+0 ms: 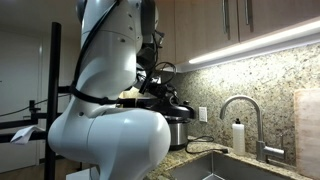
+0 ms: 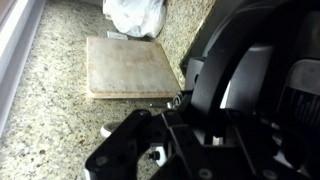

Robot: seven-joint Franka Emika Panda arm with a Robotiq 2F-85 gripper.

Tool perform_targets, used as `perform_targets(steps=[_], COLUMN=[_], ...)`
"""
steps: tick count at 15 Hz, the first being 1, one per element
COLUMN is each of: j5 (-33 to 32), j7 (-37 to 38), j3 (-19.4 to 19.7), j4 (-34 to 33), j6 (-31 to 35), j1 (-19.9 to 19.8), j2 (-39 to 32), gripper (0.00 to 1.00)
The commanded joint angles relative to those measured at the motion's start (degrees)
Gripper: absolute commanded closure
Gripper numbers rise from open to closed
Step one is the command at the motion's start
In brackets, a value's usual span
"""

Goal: Remove the lid from the cooker.

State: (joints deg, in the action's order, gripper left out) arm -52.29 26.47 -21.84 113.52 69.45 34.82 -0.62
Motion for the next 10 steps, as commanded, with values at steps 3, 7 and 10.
perform_targets(steps=[3, 7, 10], j5=[4.8, 9.6, 9.2], j7=[3.3, 6.4, 5.6], j3=[-1.7, -2.3, -2.9], j4=[5.3, 9.0, 7.7], j6=[-6.4, -9.2, -6.9], j1=[-3.0, -4.4, -5.2], j2=[6.3, 9.9, 6.8], gripper=[0.97, 0.97, 0.90])
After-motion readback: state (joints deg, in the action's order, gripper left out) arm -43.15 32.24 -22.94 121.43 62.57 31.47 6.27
